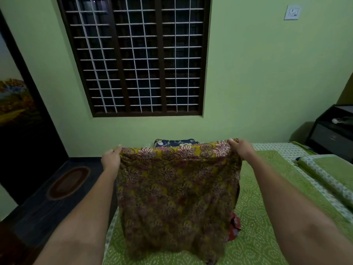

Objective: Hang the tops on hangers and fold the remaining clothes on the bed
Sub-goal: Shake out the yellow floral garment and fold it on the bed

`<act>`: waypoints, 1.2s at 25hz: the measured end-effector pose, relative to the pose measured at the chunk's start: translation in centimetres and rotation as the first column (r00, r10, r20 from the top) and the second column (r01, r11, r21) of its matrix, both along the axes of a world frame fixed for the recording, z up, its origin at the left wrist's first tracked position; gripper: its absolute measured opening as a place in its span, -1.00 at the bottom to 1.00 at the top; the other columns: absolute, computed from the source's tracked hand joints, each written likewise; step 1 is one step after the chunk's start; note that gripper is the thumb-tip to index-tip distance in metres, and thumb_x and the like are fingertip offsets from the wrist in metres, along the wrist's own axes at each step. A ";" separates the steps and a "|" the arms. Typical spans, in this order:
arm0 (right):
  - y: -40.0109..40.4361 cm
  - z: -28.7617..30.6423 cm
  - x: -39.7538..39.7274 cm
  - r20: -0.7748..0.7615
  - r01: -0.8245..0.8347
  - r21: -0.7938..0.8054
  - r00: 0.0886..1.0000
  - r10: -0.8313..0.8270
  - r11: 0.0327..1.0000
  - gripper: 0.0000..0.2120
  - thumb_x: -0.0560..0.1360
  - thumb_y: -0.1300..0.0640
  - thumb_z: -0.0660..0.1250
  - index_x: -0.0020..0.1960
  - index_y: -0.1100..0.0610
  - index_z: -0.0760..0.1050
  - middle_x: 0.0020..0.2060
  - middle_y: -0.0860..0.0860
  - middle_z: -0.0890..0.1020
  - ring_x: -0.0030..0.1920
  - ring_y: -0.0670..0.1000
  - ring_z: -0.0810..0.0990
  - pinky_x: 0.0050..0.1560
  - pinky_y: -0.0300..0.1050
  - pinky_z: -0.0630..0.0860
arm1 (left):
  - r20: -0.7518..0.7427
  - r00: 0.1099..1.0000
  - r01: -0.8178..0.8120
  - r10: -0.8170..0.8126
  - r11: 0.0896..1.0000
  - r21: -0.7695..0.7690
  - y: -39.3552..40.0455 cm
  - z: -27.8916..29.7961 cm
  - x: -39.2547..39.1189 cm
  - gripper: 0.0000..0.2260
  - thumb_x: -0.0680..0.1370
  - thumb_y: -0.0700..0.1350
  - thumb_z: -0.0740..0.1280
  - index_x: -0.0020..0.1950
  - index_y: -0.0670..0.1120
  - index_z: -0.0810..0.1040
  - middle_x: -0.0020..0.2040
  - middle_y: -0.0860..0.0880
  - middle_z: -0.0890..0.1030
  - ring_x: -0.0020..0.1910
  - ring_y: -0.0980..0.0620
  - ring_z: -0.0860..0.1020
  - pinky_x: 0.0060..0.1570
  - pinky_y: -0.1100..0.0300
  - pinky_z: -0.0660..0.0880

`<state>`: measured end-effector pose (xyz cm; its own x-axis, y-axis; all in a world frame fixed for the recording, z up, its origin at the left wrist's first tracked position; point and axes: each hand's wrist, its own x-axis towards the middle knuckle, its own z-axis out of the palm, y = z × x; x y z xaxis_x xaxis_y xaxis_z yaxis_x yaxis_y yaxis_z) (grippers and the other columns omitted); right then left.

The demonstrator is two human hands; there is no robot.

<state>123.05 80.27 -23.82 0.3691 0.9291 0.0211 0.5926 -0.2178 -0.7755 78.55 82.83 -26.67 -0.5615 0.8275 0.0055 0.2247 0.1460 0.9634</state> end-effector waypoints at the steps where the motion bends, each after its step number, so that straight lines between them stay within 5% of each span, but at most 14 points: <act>1: 0.1 0.4 -0.2 0.040 0.009 -0.001 0.999 -0.009 1.000 -0.55 0.61 -0.08 0.18 0.13 0.32 0.55 0.02 0.27 0.60 0.08 0.22 0.56 -0.10 -0.07 0.32 | -0.069 0.998 -0.013 0.012 1.000 -0.012 -0.2 0.1 0.2 -0.61 0.59 0.03 0.28 -0.30 -0.23 0.40 -0.33 -0.15 0.40 -0.25 -0.05 0.38 -0.24 0.10 0.24; 5: 0.4 -0.1 -0.1 0.166 0.089 -0.090 0.983 -0.074 0.992 -0.47 0.57 -0.12 0.23 0.10 0.39 0.56 0.11 0.30 0.59 0.13 0.23 0.54 -0.06 -0.06 0.36 | -0.450 0.888 0.039 -0.101 0.989 -0.145 -0.5 0.1 -0.3 -0.58 0.60 0.02 0.24 -0.17 -0.35 0.59 -0.10 -0.33 0.59 -0.04 -0.25 0.54 -0.07 0.03 0.42; 8: 0.7 -1.5 0.9 0.040 0.146 -0.174 0.989 -0.142 0.974 -0.46 0.49 -0.08 0.38 0.11 0.43 0.52 0.12 0.26 0.58 0.15 0.21 0.54 -0.08 -0.12 0.35 | -0.556 0.789 0.099 -0.264 0.946 -0.308 -0.7 -0.6 -0.7 -0.57 0.62 0.06 0.19 -0.04 -0.30 0.62 0.01 -0.30 0.61 0.05 -0.25 0.55 0.00 0.03 0.45; 11: 0.6 -2.8 1.7 -0.184 0.071 -0.154 0.978 -0.099 0.986 -0.74 0.53 0.06 0.36 -0.05 0.29 0.51 0.04 0.24 0.56 0.05 0.14 0.53 0.07 -0.02 0.43 | -0.418 0.835 0.166 -0.357 0.889 -0.426 0.0 -1.4 -1.1 -0.64 0.58 0.04 0.30 0.03 -0.29 0.61 0.03 -0.25 0.62 0.07 -0.22 0.55 0.06 0.05 0.45; 13: -0.1 -3.2 2.0 -0.403 -0.050 -0.230 0.914 -0.049 0.972 -0.76 0.60 0.09 0.24 -0.10 0.26 0.51 0.05 0.25 0.55 -0.04 0.12 0.54 0.09 0.05 0.49 | -0.124 0.926 0.275 -0.358 0.859 -0.431 -0.1 -1.8 -1.0 -0.70 0.57 -0.03 0.33 0.00 -0.29 0.59 -0.01 -0.20 0.60 0.04 -0.18 0.53 0.14 0.02 0.45; 15: -1.3 -2.8 1.8 -0.515 -0.213 -0.295 0.856 0.033 0.932 -0.76 0.58 0.08 0.28 -0.05 0.26 0.57 0.04 0.21 0.59 -0.02 0.11 0.57 0.07 -0.02 0.53 | 0.211 0.907 0.420 -0.364 0.779 -0.465 -0.9 -1.2 -0.9 -0.77 0.57 -0.05 0.33 -0.11 -0.22 0.58 -0.12 -0.13 0.56 -0.11 -0.06 0.50 -0.06 0.12 0.47; 18: -1.8 -3.0 2.1 -0.296 -0.368 -0.405 0.919 0.261 0.837 -0.81 0.38 0.21 0.50 -0.02 0.21 0.61 -0.03 0.09 0.64 0.07 0.08 0.55 0.18 -0.07 0.45 | 0.374 0.779 0.623 -0.503 0.556 -0.551 -1.5 -0.6 -1.1 -0.83 0.46 -0.10 0.44 -0.05 -0.18 0.61 -0.08 -0.12 0.60 -0.13 0.00 0.52 -0.23 0.21 0.50; 21: -1.3 -3.9 2.2 0.082 -0.295 -0.477 0.923 0.376 0.828 -0.74 0.34 0.27 0.53 0.02 0.16 0.64 -0.08 0.03 0.62 0.04 0.05 0.53 0.08 -0.09 0.45 | 0.280 0.720 0.640 -0.635 0.450 -0.623 -1.6 -0.3 -0.9 -0.82 0.47 -0.26 0.41 0.06 -0.16 0.62 -0.07 -0.09 0.62 -0.14 0.03 0.53 -0.38 0.32 0.46; 23: -1.0 -4.2 2.3 0.270 -0.253 -0.466 0.872 0.409 0.848 -0.78 0.42 0.18 0.48 0.05 0.20 0.64 -0.11 0.03 0.59 -0.02 0.03 0.52 -0.04 -0.17 0.42 | 0.142 0.733 0.582 -0.665 0.505 -0.638 -1.5 -0.6 -0.8 -0.84 0.45 -0.24 0.45 0.01 -0.16 0.63 -0.18 -0.08 0.60 -0.23 0.04 0.50 -0.45 0.30 0.37; 26: -0.9 -2.9 2.5 0.337 -0.226 -0.346 0.876 0.346 0.910 -0.71 0.47 0.05 0.43 -0.03 0.30 0.63 -0.27 0.09 0.53 -0.17 0.05 0.47 -0.30 -0.14 0.29 | -0.098 0.752 0.524 -0.651 0.682 -0.511 -0.8 -0.1 -1.1 -0.80 0.41 -0.18 0.50 -0.01 -0.22 0.66 -0.14 -0.09 0.63 -0.13 0.00 0.52 -0.14 0.22 0.38; 28: -0.9 -0.9 3.1 0.128 -0.143 -0.022 0.981 0.145 0.989 -0.73 0.45 0.05 0.46 -0.19 0.28 0.60 -0.37 0.04 0.50 -0.28 0.01 0.46 -0.37 -0.20 0.28 | -0.122 0.845 0.479 -0.521 0.838 -0.263 -0.1 1.5 -1.2 -0.75 0.44 -0.16 0.48 0.08 -0.22 0.64 -0.03 -0.12 0.63 -0.05 0.00 0.52 0.04 0.19 0.38; 30: -0.9 1.3 3.2 -0.217 0.024 0.261 0.975 0.035 0.965 -0.81 0.42 0.09 0.48 -0.22 0.21 0.59 -0.35 0.00 0.56 -0.32 -0.08 0.49 -0.32 -0.27 0.38 | 0.004 0.927 0.375 -0.375 0.927 -0.023 0.8 3.3 -1.5 -0.67 0.46 -0.10 0.46 0.17 -0.21 0.60 0.05 -0.12 0.61 0.06 -0.02 0.51 0.23 0.06 0.39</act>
<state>126.25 79.39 -22.47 0.3869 0.9039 0.1825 0.4032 0.0122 -0.9150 77.05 83.63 -23.33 -0.2098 0.9776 -0.0156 0.2676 0.0728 0.9608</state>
